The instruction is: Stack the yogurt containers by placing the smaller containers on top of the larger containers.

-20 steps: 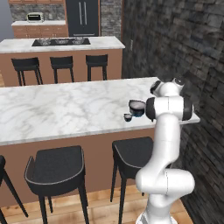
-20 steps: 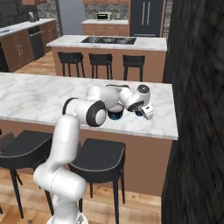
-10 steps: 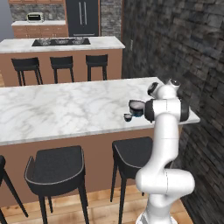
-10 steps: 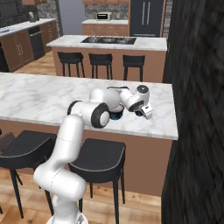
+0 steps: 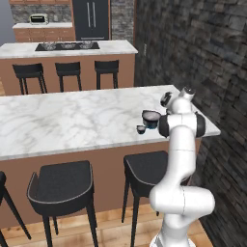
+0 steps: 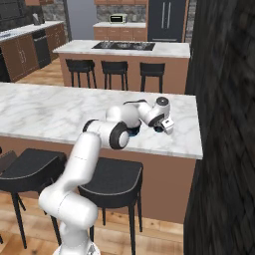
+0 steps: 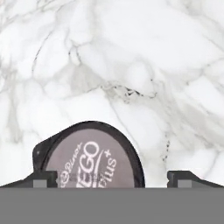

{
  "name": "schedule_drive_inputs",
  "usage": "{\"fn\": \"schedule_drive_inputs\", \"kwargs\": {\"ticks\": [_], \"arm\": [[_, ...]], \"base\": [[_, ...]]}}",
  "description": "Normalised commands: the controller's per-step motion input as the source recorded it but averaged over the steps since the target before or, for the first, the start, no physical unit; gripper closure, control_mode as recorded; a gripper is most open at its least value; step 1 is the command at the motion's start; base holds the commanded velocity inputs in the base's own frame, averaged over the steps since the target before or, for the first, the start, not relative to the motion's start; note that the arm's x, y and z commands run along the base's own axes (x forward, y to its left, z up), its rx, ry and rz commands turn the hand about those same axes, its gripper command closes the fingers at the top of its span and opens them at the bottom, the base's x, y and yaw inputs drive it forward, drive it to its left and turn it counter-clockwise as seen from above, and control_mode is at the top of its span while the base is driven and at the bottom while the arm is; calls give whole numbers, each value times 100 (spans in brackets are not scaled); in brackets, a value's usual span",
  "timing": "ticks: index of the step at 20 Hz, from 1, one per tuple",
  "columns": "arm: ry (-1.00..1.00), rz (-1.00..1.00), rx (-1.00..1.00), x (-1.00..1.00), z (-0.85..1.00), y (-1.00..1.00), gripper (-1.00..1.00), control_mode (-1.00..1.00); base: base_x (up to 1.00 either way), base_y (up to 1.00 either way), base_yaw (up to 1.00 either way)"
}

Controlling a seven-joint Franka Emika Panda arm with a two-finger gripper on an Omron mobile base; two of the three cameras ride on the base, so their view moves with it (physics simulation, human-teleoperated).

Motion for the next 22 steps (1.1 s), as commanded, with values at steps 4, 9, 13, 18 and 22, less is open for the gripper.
{"fn": "schedule_drive_inputs", "kwargs": {"ticks": [4,9,13,18,22], "arm": [[1,-2,0,28,-15,0,-100,-100],[0,-2,0,22,-16,-1,-100,-100],[0,-1,0,12,-8,-1,100,-100],[0,0,0,0,0,0,100,-100],[0,0,1,0,3,0,100,-100]], "base": [[0,0,0],[0,0,0],[0,0,0],[0,0,0],[0,0,0]]}}
